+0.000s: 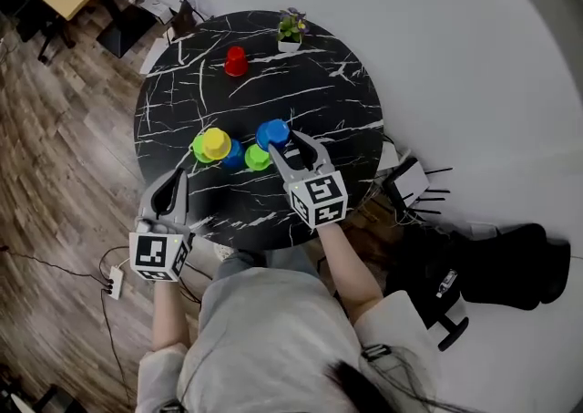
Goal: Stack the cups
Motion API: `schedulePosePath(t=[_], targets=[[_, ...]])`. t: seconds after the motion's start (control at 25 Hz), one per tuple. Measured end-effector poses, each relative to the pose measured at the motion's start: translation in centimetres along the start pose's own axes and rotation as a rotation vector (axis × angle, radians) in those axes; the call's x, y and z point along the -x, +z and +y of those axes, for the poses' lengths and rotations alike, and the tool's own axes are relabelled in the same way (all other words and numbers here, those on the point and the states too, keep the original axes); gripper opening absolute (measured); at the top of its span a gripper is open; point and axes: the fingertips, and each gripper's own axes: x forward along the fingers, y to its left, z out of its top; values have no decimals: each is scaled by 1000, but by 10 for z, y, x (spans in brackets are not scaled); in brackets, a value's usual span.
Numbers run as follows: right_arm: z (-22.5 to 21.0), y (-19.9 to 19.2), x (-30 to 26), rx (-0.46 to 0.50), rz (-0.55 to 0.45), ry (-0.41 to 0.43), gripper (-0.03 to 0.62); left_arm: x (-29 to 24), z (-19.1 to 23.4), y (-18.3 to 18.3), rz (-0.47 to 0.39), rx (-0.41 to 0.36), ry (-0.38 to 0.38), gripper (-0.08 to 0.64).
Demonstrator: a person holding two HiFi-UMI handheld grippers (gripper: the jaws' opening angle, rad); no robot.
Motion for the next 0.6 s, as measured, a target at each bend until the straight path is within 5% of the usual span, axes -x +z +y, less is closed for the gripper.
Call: schedulePosePath(t=[0.6], targets=[[53,-42,-34,39,103,-45,190,37,37,-18,33,-10,-8,58]])
